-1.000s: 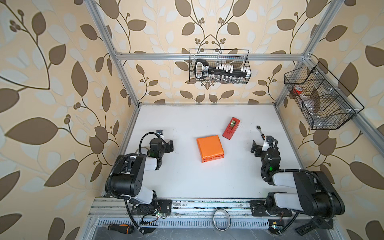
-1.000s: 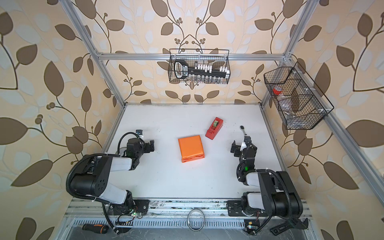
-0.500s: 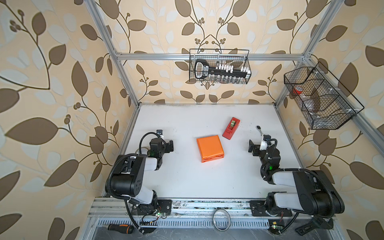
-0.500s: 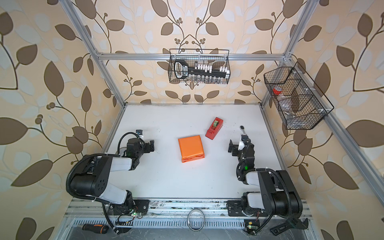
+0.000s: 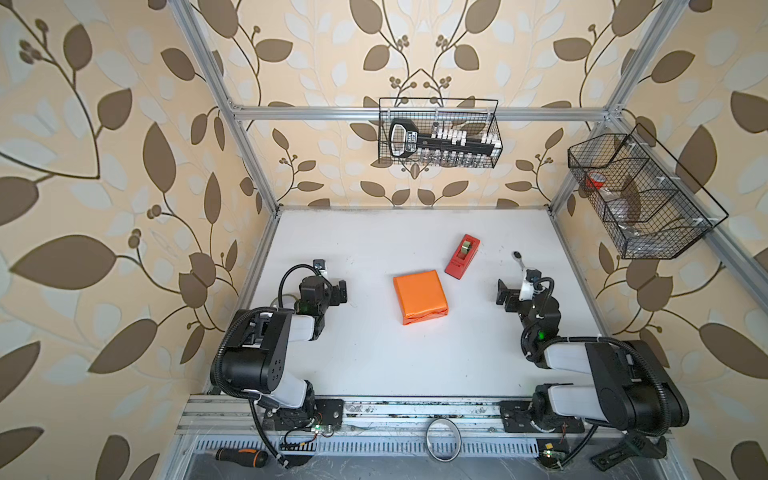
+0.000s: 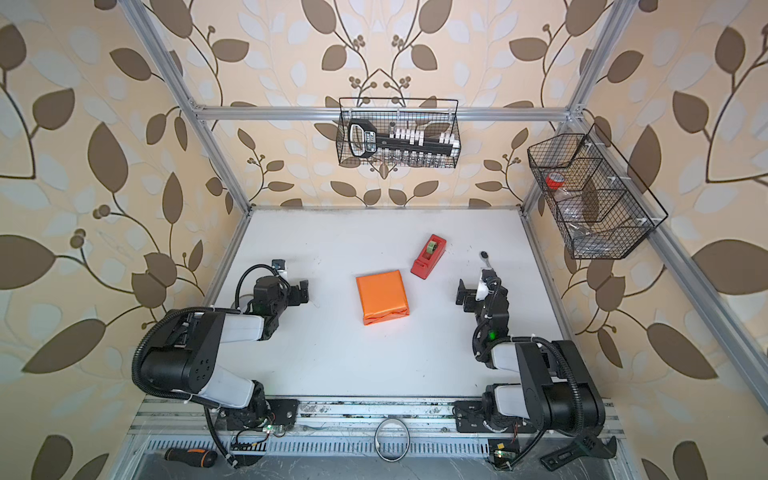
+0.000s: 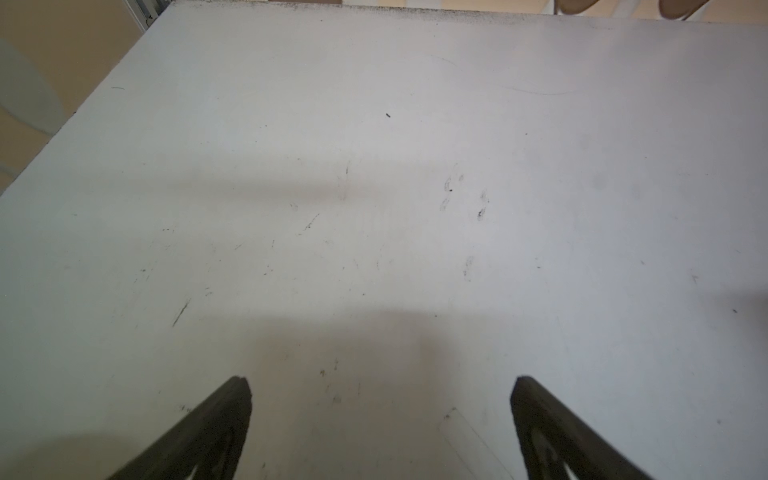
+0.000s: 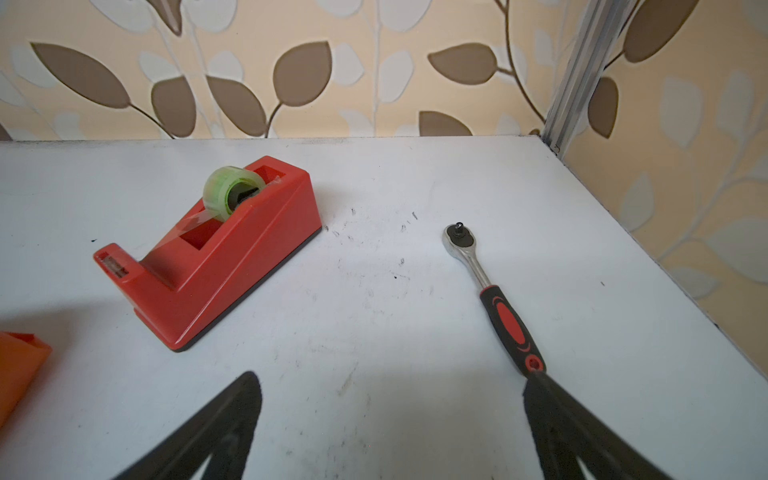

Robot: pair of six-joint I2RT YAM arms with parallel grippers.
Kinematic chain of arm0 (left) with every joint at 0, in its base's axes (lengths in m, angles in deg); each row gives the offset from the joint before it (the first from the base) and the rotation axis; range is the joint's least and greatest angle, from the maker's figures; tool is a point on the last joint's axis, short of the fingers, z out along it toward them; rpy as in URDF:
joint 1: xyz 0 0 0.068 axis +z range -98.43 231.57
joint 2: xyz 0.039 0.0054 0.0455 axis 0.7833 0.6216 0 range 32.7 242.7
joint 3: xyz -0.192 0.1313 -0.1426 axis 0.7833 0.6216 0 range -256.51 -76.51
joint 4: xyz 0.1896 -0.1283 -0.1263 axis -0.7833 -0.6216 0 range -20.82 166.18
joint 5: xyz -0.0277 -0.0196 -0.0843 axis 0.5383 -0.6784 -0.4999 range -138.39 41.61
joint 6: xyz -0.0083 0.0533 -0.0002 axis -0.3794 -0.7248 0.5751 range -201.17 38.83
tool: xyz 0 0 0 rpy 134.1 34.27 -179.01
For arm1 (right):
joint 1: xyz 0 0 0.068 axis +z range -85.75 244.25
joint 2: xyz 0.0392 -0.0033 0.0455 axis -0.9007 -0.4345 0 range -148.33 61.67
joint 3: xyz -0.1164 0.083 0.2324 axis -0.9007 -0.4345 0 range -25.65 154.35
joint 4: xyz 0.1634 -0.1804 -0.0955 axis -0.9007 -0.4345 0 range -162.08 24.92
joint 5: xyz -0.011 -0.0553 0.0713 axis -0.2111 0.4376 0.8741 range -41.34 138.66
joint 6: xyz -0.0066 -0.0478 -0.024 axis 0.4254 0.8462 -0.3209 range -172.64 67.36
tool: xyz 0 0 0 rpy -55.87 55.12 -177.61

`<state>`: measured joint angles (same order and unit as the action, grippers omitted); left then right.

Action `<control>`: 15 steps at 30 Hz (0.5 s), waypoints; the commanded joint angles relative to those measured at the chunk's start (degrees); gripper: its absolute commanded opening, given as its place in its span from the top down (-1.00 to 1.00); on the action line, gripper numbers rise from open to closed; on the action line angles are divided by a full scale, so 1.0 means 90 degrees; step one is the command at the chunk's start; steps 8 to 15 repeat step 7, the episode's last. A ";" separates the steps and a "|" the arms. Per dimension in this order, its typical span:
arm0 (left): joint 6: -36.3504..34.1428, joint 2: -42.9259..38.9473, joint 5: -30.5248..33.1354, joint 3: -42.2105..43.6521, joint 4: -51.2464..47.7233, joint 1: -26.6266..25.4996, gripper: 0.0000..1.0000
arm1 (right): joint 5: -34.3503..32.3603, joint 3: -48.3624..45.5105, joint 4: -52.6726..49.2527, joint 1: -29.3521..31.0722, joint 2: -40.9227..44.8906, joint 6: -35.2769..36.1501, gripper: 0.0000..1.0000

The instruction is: Wrap the gift box in paper

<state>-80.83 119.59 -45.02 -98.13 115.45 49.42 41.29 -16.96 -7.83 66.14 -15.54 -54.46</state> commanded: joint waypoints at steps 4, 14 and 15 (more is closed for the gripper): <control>-0.0077 -0.0120 -0.0049 -0.0099 0.0266 0.0044 -0.98 | -0.0125 0.0144 0.0226 0.0083 -0.0030 0.0222 -1.00; -0.0077 -0.0124 -0.0047 -0.0100 0.0266 0.0044 -0.98 | -0.0128 0.0097 0.0257 0.0073 0.0020 0.0203 -1.00; -0.0077 -0.0124 -0.0047 -0.0100 0.0266 0.0044 -0.98 | -0.0128 0.0097 0.0257 0.0073 0.0020 0.0203 -1.00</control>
